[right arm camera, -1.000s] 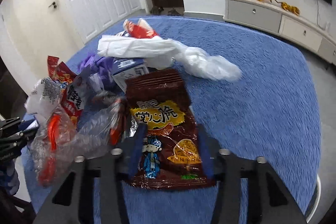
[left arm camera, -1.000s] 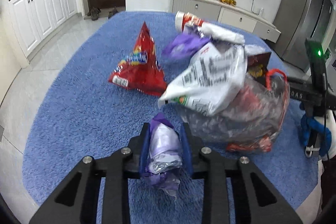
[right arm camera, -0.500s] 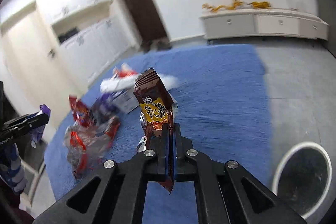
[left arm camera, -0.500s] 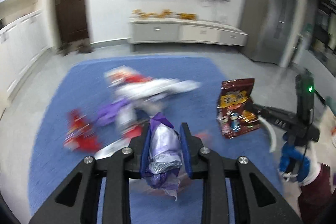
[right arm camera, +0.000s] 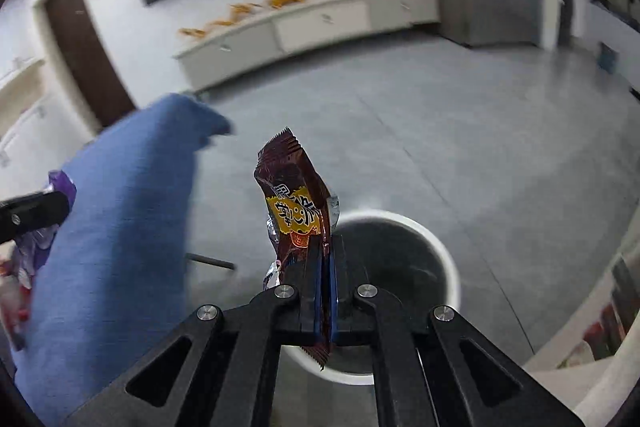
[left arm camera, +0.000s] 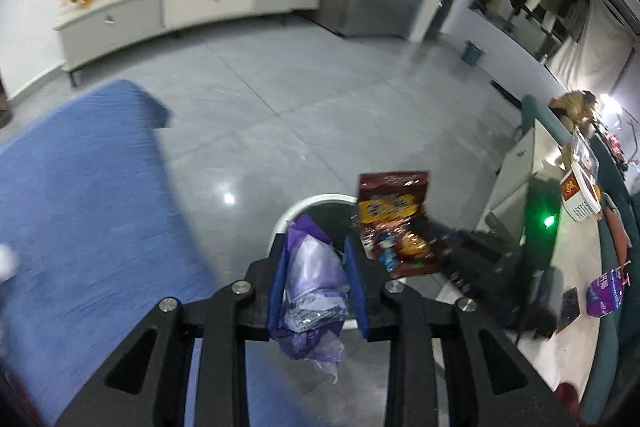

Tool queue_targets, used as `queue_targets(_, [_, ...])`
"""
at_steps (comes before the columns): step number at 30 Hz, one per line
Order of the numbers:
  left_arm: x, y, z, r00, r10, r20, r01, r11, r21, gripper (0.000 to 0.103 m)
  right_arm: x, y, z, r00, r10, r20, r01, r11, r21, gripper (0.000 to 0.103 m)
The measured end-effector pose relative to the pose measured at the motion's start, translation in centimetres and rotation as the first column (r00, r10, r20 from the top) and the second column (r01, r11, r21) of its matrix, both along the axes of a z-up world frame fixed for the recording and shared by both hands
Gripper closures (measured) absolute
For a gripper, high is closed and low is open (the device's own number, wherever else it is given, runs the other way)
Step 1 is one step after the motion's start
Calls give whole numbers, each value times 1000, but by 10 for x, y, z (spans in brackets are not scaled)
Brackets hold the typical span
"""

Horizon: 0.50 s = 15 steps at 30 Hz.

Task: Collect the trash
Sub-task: 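Carry both wrappers to the trash bin and open both tools to drop them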

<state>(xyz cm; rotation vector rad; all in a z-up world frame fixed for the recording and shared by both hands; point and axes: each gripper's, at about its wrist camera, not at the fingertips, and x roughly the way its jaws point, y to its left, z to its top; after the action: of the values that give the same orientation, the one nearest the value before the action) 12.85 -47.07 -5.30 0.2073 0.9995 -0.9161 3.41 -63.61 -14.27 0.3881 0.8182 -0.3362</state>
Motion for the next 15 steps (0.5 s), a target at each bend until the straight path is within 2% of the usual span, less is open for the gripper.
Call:
queue_targets(3, [7,-34,-20,997,-26,-74,26,1000,-10,70,7,-23,-22,998,-39,-44,40,999,20,95])
queue_targets(4, [9,-43,-26,994,-27,-103,26,1000,-12,67,7,-30,-30,997,-49,-58,51,998,27,91])
queue_targets(5, [15,-53,-34,991,-24,-130,23,1000,-10,59,8,-36,-36,996,-53,-66,56,998,34,85])
queue_targets(6, [15,-54,-38,990,-19,-137,17,1000,-11,53,9,-42,-44,995,-61,-76,65,997,44,69])
queue_targets(7, [17,-58,-43,989,-13,-146,11,1000,-10,51,9,-47,-51,994,-72,-85,76,996,52,55])
queue_targets(10, [25,-66,-52,985,0,-171,0,1000,-5,49,4,-59,-64,991,-91,-101,98,993,66,52])
queue_targets(12, [21,-56,-49,986,3,-167,-5,1000,-13,49,1,-59,-67,990,-97,-103,105,992,74,52])
queue_targets(15, [12,-37,-34,995,21,-101,-23,1000,-14,49,5,-56,-59,991,-94,-90,101,992,76,52])
